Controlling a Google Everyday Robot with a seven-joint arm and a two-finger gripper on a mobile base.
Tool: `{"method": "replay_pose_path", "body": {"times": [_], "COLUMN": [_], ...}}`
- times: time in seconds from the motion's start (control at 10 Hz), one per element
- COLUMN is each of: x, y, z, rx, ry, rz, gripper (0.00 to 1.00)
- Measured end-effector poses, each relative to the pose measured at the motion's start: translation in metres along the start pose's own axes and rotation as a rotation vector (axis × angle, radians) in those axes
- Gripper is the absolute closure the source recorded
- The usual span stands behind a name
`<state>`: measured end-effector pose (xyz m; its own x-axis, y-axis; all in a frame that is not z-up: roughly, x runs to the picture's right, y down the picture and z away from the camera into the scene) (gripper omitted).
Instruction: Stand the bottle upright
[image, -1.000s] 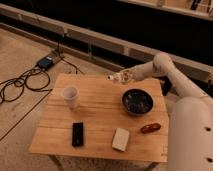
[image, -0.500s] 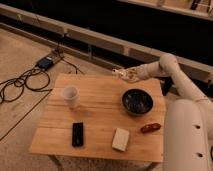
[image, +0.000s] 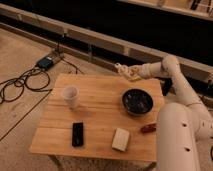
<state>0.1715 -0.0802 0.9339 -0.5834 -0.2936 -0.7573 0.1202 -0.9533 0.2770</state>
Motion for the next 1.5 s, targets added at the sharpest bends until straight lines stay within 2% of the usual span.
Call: {"method": "replay_pose_path", "body": {"times": [0.2,1.0,1.2,1.5], "x": [-0.012,-0.078,-0.089,-0.103], "y": [0.004,0.006,0.004,0.005], "z": [0.0,0.002,0.002,-0.004], "rx": [-0.039,-0.272,-0.308,-0.384], "ry": [0.028,0.149,0.17,0.221], "rz": [0.053,0.244,0.286,0.362], "gripper": [0.84,0.84,0.84,0.84]}}
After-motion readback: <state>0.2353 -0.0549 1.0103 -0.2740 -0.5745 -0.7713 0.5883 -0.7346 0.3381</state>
